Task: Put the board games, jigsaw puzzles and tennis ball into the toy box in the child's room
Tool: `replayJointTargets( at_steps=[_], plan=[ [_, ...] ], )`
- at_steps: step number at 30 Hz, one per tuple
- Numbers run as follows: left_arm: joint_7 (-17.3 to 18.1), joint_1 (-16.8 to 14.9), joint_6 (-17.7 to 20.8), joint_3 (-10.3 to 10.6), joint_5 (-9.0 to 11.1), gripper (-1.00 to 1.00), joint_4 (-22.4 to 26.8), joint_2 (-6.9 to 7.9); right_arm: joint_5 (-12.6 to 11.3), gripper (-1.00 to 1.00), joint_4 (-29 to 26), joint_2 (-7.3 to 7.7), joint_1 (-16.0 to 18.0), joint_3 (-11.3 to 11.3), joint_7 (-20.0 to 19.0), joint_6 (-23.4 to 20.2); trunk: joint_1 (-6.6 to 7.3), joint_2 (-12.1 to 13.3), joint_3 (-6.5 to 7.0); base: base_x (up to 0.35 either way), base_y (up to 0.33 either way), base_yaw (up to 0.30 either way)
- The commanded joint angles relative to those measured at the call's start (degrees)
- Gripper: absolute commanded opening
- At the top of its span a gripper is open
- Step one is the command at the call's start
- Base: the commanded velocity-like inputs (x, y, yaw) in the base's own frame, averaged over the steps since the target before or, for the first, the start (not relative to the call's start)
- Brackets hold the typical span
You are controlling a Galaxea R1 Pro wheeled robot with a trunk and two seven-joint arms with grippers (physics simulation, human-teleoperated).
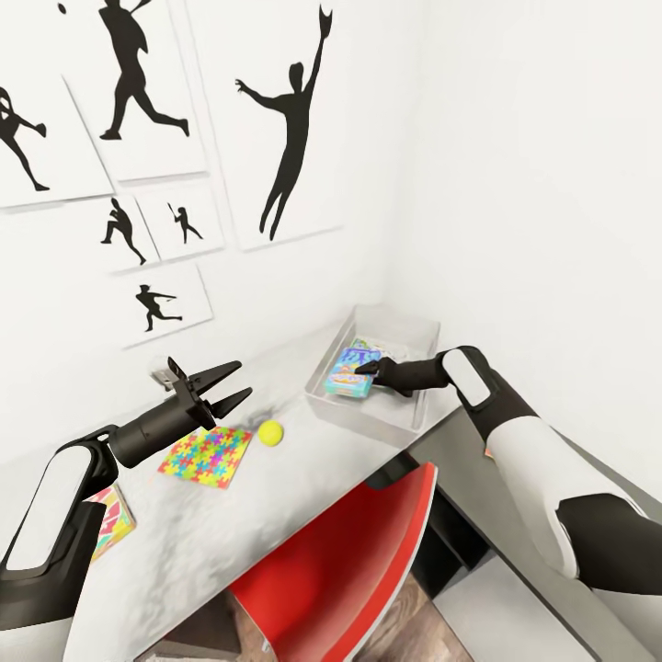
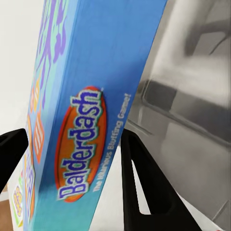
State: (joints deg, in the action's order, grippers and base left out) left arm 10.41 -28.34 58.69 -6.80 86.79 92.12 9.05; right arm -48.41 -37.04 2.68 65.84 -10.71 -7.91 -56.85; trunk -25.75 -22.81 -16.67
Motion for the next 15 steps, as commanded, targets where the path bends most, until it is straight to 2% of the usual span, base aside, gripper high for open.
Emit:
replayJointTargets(
  at_steps=[1, 15],
  plan=[
    [0.6, -0.1, 0.2, -0.1, -0.6, 1.0, 0.0, 0.0, 0.4, -1.0, 0.0, 0.09, 0.0, -0.2, -0.8, -0.1, -0.03, -0.1, -0.13, 0.0, 0.0, 0.01],
    [0.6, -0.1, 0.2, -0.1, -0.6, 1.0, 0.0, 0.08, 0.4, -1.0, -0.2, 0.28, 0.1, 0.1, -0.7, 0.0, -0.03, -0.1, -1.09, 0.0, 0.0, 0.002]
  ],
)
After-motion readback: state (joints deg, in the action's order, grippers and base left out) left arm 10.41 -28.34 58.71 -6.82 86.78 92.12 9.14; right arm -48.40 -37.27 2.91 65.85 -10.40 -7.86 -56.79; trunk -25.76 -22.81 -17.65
